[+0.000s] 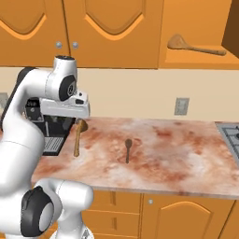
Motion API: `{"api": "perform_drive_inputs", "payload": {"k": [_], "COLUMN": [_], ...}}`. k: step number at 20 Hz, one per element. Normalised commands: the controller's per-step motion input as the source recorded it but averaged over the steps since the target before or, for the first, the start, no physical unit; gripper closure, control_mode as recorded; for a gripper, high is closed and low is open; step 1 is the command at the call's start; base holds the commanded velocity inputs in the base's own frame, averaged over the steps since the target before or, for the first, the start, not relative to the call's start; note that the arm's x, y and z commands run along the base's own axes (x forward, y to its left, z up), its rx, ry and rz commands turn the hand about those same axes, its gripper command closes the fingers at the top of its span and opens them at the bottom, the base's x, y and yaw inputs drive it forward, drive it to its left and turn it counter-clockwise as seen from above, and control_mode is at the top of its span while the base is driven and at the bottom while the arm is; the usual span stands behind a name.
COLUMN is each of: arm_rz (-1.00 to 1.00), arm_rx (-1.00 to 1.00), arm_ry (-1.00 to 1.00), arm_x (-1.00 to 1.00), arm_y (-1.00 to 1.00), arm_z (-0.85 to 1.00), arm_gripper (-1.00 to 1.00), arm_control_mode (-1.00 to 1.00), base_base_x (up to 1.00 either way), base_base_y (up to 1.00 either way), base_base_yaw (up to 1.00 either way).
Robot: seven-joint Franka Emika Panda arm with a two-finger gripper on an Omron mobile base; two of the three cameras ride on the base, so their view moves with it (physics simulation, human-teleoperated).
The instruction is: Organize the utensils by type. Pick up the wooden spoons from the counter and place them in the open cabinet. Then pick up the metallic utensils from the counter and place them in the open drawer.
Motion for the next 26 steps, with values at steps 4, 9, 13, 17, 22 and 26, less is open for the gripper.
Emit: {"api": "perform_drive_inputs", "payload": {"k": [4, 9, 13, 17, 22, 26], "arm_rz": [0.00, 0.00, 0.00, 0.00, 0.00, 0.00], "arm_rx": [0.00, 0.00, 0.00, -0.02, 0.00, 0.00], "arm_ry": [0.00, 0.00, 0.00, 0.09, 0.01, 0.07], "arm_x": [0.00, 0.00, 0.00, 0.31, 0.44, 0.64], "arm_y": [0.00, 0.00, 0.00, 0.00, 0.00, 0.09], "arm_z": [0.00, 0.00, 0.00, -0.26, -0.61, -0.73], "arm_gripper": [-1.00, -1.00, -1.00, -1.00, -1.00, -1.00], "arm_control_mode": [1.00, 1.00, 1.00, -1.00, -1.00, -1.00], "base_base_x": [0.03, 0.04, 0.02, 0.01, 0.00, 0.00], "base_base_y": [0.29, 0.18, 0.00, 0.00, 0.00, 0.00], "base_base_yaw": [0.16, 0.04, 0.00, 0.00, 0.00, 0.00]}}
